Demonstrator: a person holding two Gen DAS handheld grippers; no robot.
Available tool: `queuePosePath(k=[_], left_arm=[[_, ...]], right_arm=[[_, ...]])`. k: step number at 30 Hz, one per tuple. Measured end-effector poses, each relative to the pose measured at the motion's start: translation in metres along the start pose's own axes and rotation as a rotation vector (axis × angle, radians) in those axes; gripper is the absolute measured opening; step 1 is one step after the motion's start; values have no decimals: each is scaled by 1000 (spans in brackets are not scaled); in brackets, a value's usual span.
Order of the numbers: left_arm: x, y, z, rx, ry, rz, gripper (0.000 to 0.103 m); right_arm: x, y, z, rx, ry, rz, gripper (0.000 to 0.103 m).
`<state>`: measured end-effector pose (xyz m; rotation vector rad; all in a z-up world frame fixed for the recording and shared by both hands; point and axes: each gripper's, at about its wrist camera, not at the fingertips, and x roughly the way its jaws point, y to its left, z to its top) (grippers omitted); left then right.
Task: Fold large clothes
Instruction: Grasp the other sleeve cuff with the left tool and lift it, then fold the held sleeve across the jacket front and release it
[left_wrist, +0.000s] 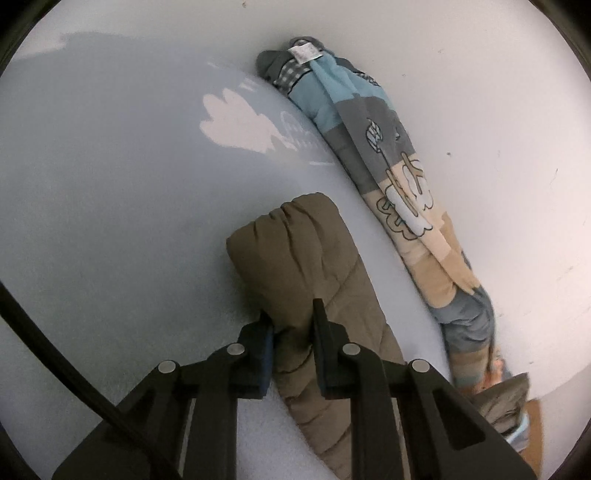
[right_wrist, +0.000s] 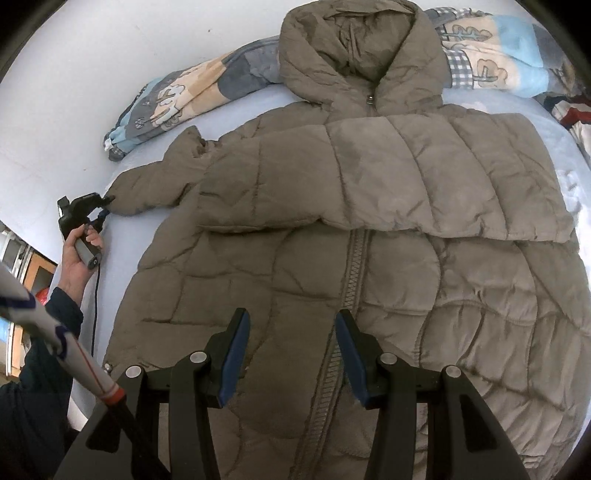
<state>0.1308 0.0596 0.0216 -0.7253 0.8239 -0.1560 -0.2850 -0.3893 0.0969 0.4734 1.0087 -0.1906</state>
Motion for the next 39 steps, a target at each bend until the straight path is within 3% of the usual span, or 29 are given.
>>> queuePosePath(k=[4, 10, 18, 21, 25, 29, 39], left_arm=[[-21, -27, 3, 74, -43, -8, 16], [-83, -115, 0, 257, -114, -97, 15], [-183, -239, -53, 505, -165, -244, 15], [-210, -277, -93, 585, -147, -314, 15], [-217, -320, -160, 689, -57, -391, 15], [-196, -353, -246, 828, 76, -383, 15], [-145, -380, -402, 946, 312, -367, 15]], right_arm=[[-8, -6, 3, 17, -29, -4, 52], [-35, -19, 14, 69, -107, -12, 52], [-90, -35, 26, 138, -238, 2, 52], [-112, -48, 28, 178, -291, 13, 52], [-133, -70, 29, 230, -342, 5, 52], [-150, -98, 30, 305, -380, 1, 52], [-180, -143, 27, 395, -441, -24, 52]])
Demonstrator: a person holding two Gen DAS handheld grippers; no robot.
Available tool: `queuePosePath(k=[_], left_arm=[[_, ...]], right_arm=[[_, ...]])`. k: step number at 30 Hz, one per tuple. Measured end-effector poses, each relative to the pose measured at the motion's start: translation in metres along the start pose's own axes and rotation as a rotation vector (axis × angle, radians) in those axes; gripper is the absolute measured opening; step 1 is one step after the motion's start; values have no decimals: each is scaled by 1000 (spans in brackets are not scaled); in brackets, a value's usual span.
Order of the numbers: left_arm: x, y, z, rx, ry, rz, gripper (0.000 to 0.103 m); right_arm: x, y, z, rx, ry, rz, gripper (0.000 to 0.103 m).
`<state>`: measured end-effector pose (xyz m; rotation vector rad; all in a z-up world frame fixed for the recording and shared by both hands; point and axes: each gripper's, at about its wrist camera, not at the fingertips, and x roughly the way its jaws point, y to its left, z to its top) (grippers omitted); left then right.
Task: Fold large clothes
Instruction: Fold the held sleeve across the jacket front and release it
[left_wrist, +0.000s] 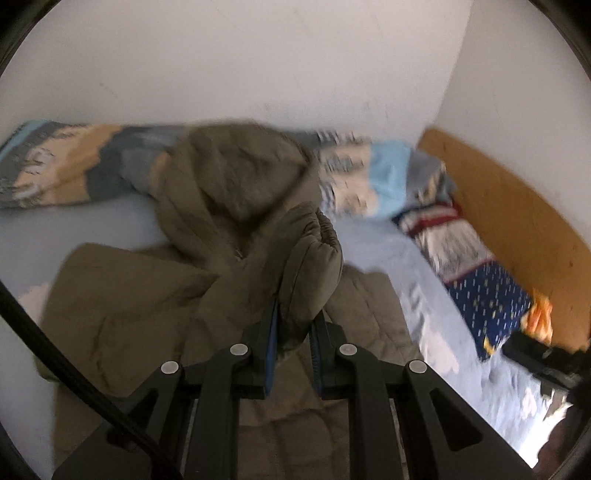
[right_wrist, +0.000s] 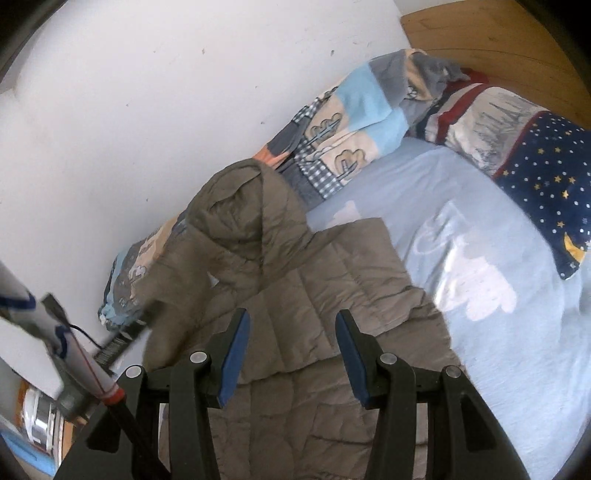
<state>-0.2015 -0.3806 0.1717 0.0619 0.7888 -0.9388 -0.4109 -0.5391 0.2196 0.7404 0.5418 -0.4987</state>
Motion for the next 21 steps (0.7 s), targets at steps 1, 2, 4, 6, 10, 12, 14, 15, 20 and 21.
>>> queuePosePath(k=[1, 2, 4, 6, 10, 12, 14, 15, 20, 21], left_arm=[[12, -9, -7, 14, 28, -1, 15], [25, -15, -12, 29, 55, 7, 15], [42, -27, -24, 60, 103, 30, 18], [59, -33, -34, 92, 175, 68, 35], [46, -45, -47, 130, 195, 42, 57], [19, -44, -45, 132, 158, 25, 62], [-11, -35, -41, 109, 122, -1, 69], [-23, -27, -39, 104, 111, 13, 72], [-71, 55, -40, -76, 101, 203, 76], [-78, 78, -43, -136, 94, 223, 76]], right_arm=[[-1, -2, 1, 5, -1, -1, 52], [-1, -4, 3, 9, -2, -2, 52], [0, -6, 4, 20, 0, 1, 52], [1, -8, 3, 24, 8, 3, 52], [8, -11, 2, 37, 33, 15, 52], [11, -13, 2, 52, 43, 24, 53], [16, -14, 1, 70, 62, 41, 53], [20, -14, 0, 80, 78, 52, 55], [58, -19, -14, 129, 182, 74, 61], [68, -20, -19, 142, 207, 75, 61]])
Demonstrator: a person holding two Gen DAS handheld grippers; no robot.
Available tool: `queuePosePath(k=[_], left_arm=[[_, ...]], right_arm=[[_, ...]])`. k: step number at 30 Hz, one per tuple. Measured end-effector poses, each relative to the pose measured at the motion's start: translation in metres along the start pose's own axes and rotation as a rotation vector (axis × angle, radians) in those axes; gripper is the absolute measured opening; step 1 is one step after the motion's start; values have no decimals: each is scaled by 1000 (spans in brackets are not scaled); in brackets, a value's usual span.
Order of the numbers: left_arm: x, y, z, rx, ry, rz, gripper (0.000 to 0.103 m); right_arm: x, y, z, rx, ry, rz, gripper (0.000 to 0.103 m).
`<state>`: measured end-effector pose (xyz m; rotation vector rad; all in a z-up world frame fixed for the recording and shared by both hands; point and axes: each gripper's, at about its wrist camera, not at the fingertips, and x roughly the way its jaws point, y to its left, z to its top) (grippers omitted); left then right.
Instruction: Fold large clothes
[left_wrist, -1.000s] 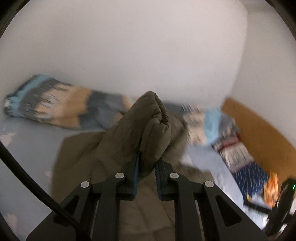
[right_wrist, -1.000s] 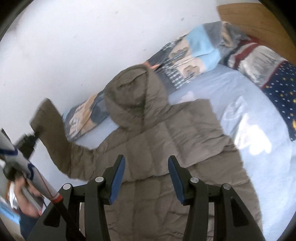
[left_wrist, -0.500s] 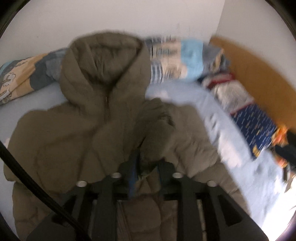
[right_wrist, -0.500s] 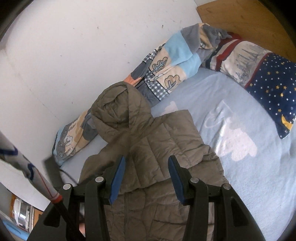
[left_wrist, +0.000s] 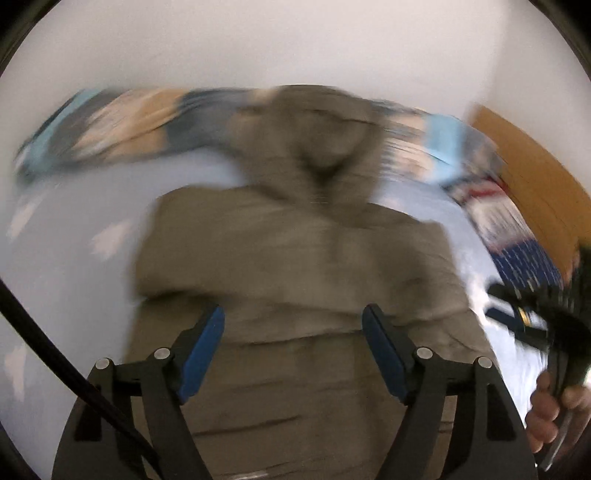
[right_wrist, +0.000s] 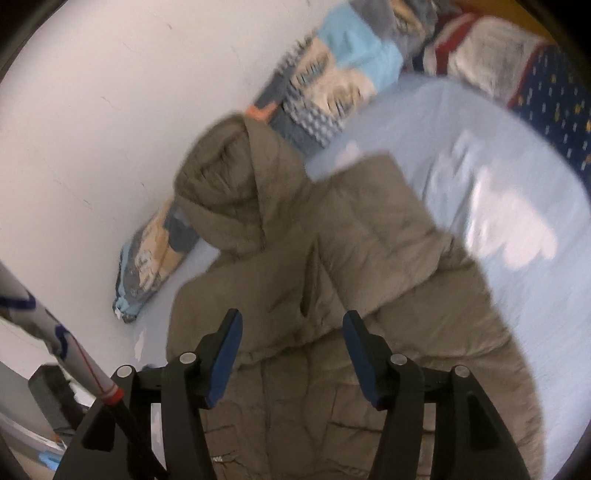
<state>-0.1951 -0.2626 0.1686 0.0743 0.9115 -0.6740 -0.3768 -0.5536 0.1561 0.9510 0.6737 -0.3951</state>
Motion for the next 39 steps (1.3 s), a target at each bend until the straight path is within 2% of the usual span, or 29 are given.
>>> queuePosePath(k=[5, 8, 11, 12, 13, 14, 18, 21, 22, 25, 27, 31, 33, 35, 37, 39], left_arm=[[23, 85, 7, -160, -28, 79, 76], [41, 127, 14, -302, -18, 49, 76], [48, 151, 22, -403, -53, 9, 76], [50, 155, 25, -421, -59, 6, 76], [53, 159, 28, -431, -65, 9, 76], [57, 160, 28, -434, -64, 13, 76], [78, 150, 28, -390, -6, 23, 76], [97, 129, 28, -280, 48, 101, 76], [107, 117, 26, -218, 80, 143, 76], [126, 102, 19, -130, 136, 229, 76], [133, 103, 15, -122, 153, 237, 76], [130, 107, 17, -117, 164, 239, 76], [117, 106, 23, -123, 129, 262, 76], [94, 100, 32, -119, 47, 277, 76], [69, 85, 39, -84, -59, 266, 76], [59, 62, 39, -20, -97, 219, 76]], right_arm=[[46, -7, -4, 68, 57, 38, 61], [71, -6, -4, 62, 70, 39, 61], [89, -10, -4, 64, 81, 37, 61], [95, -11, -4, 67, 92, 51, 54], [100, -12, -4, 62, 101, 70, 31], [102, -12, -4, 54, 107, 71, 24], [87, -2, 4, -19, 32, -23, 21], [69, 3, 13, -97, -45, -158, 21], [69, -1, 15, -105, -43, -188, 21], [81, -22, 14, -48, 17, -190, 21], [94, -31, 9, -25, 52, -204, 22], [97, -33, 10, -32, 69, -224, 27], [95, -30, 13, -26, 77, -235, 32], [84, -27, 15, 4, 74, -250, 38], [65, -21, 17, 7, 24, -305, 47], [44, -2, 19, -68, -77, -361, 50]])
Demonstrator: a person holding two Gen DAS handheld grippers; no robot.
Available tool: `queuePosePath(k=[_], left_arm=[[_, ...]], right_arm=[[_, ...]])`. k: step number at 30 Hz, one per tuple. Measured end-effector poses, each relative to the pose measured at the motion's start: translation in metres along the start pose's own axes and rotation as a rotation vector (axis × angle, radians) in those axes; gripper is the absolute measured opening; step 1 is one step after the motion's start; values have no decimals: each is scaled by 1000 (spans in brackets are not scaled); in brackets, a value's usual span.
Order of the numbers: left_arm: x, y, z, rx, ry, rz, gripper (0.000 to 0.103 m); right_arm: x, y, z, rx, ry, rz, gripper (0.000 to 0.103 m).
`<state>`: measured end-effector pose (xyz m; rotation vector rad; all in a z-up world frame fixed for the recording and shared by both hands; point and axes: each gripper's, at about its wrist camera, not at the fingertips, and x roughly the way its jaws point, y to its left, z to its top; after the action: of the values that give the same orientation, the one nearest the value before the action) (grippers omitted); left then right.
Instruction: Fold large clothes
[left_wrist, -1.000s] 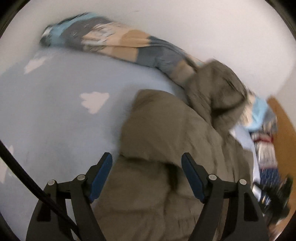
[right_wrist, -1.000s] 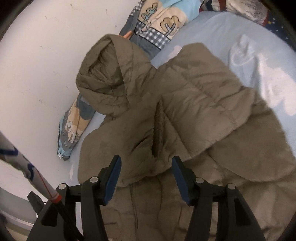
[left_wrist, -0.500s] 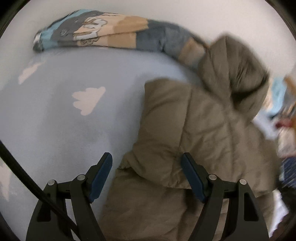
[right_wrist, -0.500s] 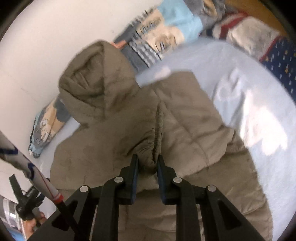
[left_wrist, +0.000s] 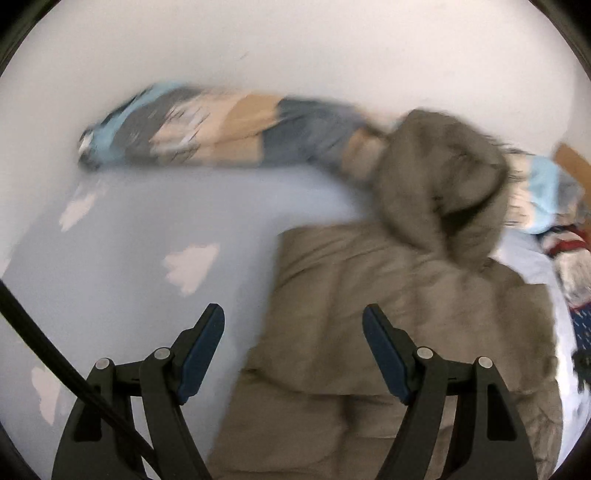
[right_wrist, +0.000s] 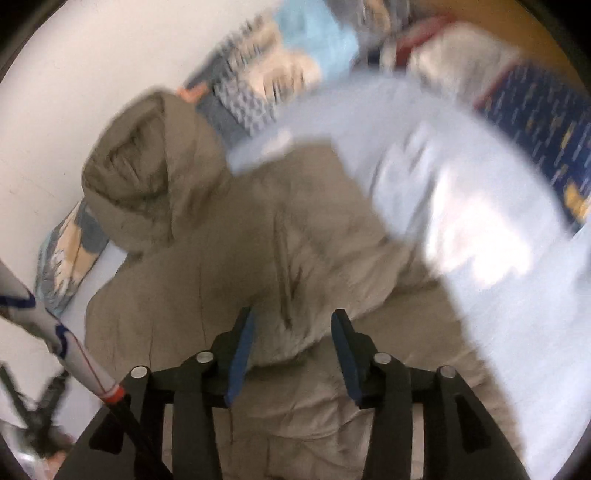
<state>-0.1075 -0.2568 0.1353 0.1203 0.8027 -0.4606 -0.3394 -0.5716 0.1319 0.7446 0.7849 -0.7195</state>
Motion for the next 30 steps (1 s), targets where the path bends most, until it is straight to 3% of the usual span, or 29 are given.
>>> queuePosePath(k=[3, 6, 11, 13, 19, 30], left_arm=[[1, -36, -10, 110, 14, -75, 76], [19, -55, -24, 164, 84, -82, 76], [54, -55, -47, 155, 234, -59, 77], [58, -53, -49, 144, 234, -49, 84], [57, -57, -55, 158, 225, -21, 85], [35, -74, -51, 212, 138, 39, 85]], right_arm=[[-15, 28, -3, -125, -101, 44, 51], [-1, 49, -14, -218, -70, 73, 50], [37, 42, -22, -250, 5, 9, 50], [52, 36, -25, -244, 42, -18, 50], [73, 15, -31, -177, 110, 13, 52], [66, 25, -35, -182, 110, -11, 54]])
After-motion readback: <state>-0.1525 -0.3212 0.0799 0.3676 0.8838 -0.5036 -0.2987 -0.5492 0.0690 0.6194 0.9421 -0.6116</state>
